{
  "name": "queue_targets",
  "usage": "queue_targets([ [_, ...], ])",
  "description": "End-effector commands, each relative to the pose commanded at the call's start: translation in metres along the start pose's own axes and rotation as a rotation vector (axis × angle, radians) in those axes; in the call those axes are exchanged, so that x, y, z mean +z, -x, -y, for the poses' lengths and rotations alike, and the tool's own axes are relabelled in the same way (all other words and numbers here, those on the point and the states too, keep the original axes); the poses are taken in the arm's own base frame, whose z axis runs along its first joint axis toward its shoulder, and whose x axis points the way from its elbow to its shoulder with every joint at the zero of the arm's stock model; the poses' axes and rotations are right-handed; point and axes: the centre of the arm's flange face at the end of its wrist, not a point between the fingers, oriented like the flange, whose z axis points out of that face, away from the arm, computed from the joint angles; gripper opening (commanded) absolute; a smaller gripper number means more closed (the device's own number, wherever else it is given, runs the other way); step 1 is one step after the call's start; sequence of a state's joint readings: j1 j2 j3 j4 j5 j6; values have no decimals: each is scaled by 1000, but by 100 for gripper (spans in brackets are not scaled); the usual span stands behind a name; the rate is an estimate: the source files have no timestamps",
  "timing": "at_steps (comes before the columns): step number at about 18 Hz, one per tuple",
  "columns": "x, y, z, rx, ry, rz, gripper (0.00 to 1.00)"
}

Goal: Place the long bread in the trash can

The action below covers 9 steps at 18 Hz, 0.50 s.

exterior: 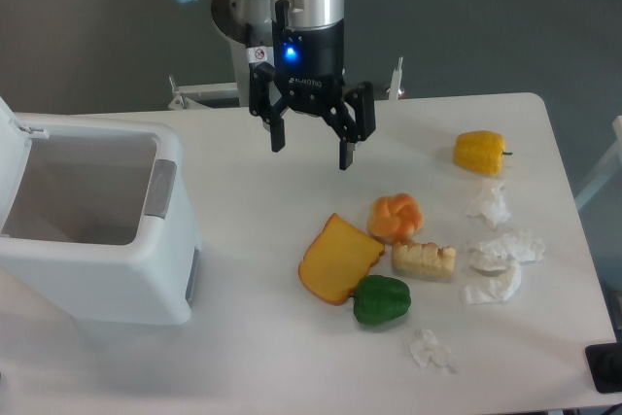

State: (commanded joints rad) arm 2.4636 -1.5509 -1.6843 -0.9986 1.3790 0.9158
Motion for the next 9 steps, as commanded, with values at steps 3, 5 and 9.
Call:
queue_targets([
  [3, -3, 1, 2, 3, -4, 5, 100],
  [5, -3, 2, 1, 1, -3, 5, 100],
  [9, -3, 1, 2, 3, -5, 4, 100],
])
